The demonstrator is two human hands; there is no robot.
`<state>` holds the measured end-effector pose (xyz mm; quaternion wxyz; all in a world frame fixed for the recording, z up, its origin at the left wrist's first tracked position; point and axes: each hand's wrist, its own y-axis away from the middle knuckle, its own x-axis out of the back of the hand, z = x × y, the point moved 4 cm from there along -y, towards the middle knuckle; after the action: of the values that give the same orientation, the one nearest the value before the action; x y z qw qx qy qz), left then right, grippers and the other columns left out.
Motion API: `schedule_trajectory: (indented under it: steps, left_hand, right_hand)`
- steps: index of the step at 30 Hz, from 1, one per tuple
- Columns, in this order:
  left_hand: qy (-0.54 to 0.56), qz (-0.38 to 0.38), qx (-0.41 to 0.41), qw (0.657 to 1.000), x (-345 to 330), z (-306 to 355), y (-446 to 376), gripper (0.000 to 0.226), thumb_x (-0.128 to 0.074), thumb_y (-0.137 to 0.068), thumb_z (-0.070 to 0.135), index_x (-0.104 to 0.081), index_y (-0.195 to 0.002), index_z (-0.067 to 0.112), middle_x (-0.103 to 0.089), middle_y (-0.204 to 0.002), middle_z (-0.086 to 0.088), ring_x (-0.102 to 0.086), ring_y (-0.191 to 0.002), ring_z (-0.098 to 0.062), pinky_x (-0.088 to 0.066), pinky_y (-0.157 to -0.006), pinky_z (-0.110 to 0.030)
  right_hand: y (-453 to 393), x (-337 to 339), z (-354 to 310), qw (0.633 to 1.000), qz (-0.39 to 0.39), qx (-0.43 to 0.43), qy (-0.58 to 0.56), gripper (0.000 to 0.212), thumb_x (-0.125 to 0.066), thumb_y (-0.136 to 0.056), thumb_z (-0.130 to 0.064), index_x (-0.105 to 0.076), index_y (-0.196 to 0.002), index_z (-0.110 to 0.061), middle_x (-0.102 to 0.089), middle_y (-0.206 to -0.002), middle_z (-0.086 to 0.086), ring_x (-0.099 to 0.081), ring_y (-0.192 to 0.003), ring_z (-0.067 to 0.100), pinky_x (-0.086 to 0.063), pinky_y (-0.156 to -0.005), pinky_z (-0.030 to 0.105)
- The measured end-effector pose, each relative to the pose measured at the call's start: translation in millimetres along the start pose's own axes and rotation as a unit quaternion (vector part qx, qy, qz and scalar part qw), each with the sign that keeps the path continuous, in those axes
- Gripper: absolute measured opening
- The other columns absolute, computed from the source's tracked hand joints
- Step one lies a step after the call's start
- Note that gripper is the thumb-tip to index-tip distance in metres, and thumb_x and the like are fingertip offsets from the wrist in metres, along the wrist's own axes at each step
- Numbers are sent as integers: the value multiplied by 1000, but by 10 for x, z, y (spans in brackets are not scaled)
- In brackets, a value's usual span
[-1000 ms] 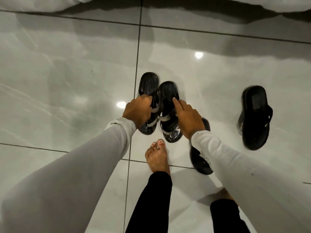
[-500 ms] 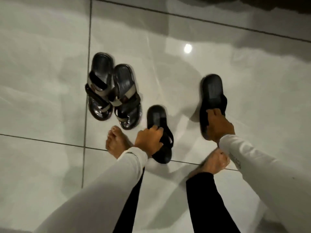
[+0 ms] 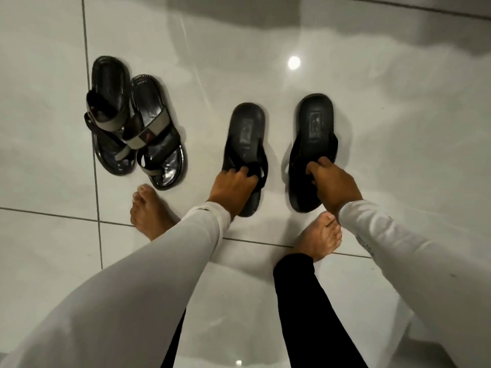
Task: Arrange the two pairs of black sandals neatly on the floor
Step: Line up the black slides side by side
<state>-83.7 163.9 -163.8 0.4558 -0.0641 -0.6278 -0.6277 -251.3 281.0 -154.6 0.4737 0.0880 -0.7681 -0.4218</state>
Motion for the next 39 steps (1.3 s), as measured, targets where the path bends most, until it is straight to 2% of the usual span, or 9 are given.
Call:
schedule_trajectory:
  steps: [6, 9, 12, 14, 19, 22, 28, 32, 39]
  left_hand:
    - [1, 39, -18, 999, 405, 247, -344, 27, -56, -98, 18, -60, -123, 10, -61, -117, -14, -68, -98, -37, -55, -81, -43]
    - [22, 45, -13, 999, 462, 322, -327, 36, -61, -95, 14, -55, -130, 9, -51, -131, -16, -66, -102, -37, -58, -83, -44]
    - [63, 37, 46, 996, 590, 319, -120, 54, -62, -94, 17, -42, -143, 13, -38, -147, -17, -61, -113, -39, -56, -91, -48]
    - [86, 6, 88, 992, 694, 315, 81, 64, -63, -93, 23, -33, -150, 17, -36, -147, -18, -58, -116, -41, -55, -93, -50]
    - [191, -68, 189, 961, 862, 296, 348, 80, -67, -91, 35, -20, -155, 29, -37, -142, -19, -58, -115, -45, -52, -95, -53]
    - [236, -81, 226, 942, 834, 222, 228, 90, -69, -90, 39, -11, -159, 34, -38, -143, -20, -57, -119, -47, -47, -97, -52]
    - [187, -121, 180, 958, 512, 49, -238, 108, -67, -88, 52, 16, -156, 38, -49, -137, -25, -59, -116, -45, -50, -93, -52]
    - [173, -125, 175, 961, 351, 88, -546, 108, -67, -85, 57, 15, -155, 42, -40, -142, -28, -57, -117, -47, -50, -94, -54]
    - [134, -82, 173, 972, 440, 352, -812, 114, -71, -80, 59, 12, -155, 42, -41, -136, -30, -61, -105, -48, -56, -85, -52]
  right_hand:
    - [-131, 158, 5, 998, 47, -22, -41, 31, -60, -87, 4, -57, -115, -8, -54, -113, 16, -64, -84, 42, -58, -71, 45]
    - [-89, 203, 45, 998, 29, -23, -53, 42, -61, -87, 4, -54, -126, -9, -51, -124, 16, -62, -97, 42, -58, -78, 48]
    - [147, 313, 77, 999, -18, -15, -47, 62, -62, -84, 5, -43, -141, -13, -41, -143, 16, -58, -110, 42, -56, -89, 48]
    - [365, 412, 117, 998, -51, -18, -35, 70, -61, -82, 6, -38, -145, -14, -36, -150, 16, -56, -115, 42, -53, -93, 47]
    - [640, 631, 196, 995, -86, -47, -10, 75, -71, -81, -5, -35, -146, -14, -40, -145, 18, -53, -119, 42, -51, -95, 47]
    - [508, 615, 212, 995, -79, -63, -2, 79, -73, -80, -8, -32, -147, -15, -43, -142, 18, -54, -117, 41, -50, -91, 47]
    - [-133, 333, 167, 992, -57, -106, -31, 91, -74, -83, -18, -18, -155, -26, -34, -147, 26, -49, -123, 42, -48, -98, 49]
    - [-245, 73, 224, 989, -55, -138, -17, 91, -72, -85, -30, -15, -156, -28, -4, -159, 35, -30, -141, 46, -39, -110, 51]
    - [-213, 25, 604, 992, -40, -117, -29, 93, -71, -86, -32, -11, -157, -27, -2, -160, 34, -25, -144, 45, -39, -110, 52]
